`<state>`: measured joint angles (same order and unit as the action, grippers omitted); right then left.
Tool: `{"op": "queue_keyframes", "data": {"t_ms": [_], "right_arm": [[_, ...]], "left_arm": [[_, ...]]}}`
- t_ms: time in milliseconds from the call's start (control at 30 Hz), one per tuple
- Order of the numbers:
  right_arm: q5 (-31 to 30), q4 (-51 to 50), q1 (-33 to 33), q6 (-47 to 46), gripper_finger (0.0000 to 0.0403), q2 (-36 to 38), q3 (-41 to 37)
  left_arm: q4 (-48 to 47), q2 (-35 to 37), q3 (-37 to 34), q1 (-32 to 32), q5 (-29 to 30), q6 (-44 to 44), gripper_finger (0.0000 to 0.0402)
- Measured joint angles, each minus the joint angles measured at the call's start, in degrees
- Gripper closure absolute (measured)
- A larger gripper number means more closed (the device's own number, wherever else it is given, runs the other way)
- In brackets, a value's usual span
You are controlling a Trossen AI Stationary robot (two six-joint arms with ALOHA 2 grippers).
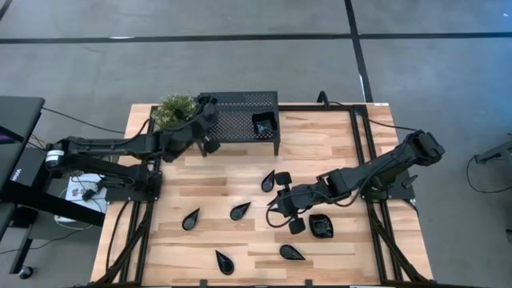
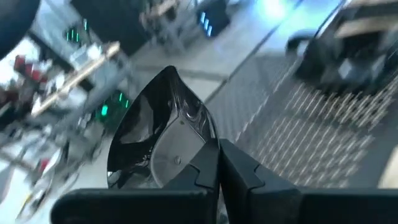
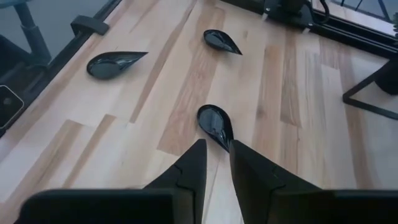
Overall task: Pick & Place Mini shaped plates
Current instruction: Stack the black leaf-shaped plate on top of the black leaf-shaped plate on the shelf
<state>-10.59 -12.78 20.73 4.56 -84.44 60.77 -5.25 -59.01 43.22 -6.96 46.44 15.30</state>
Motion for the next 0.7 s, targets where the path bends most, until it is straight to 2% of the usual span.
{"op": "queue_keyframes", "data": {"t_ms": [100,267,467,700], "right_arm": [[0.0,-0.1,-0.3,-0.1,0.0337,0.0,0.0],[0.0,-0.1,-0.3,-0.1,0.0337,0.0,0.0],[0.0,-0.1,-0.3,-0.1,0.0337,0.0,0.0],[0.0,-0.1,-0.3,-0.1,0.0337,0.0,0.0]], "left_arm": [[-3.2,-1.8,0.0,-3.2,-0.3,-3.5,0.0393],[-3.0,-4.3,0.0,-5.8,-0.2,-3.8,0.0379],[-2.8,-6.2,0.0,-6.0,-0.2,-3.6,0.0357],[-2.4,-6.2,0.0,-5.5,-0.2,-3.8,0.0308]]}}
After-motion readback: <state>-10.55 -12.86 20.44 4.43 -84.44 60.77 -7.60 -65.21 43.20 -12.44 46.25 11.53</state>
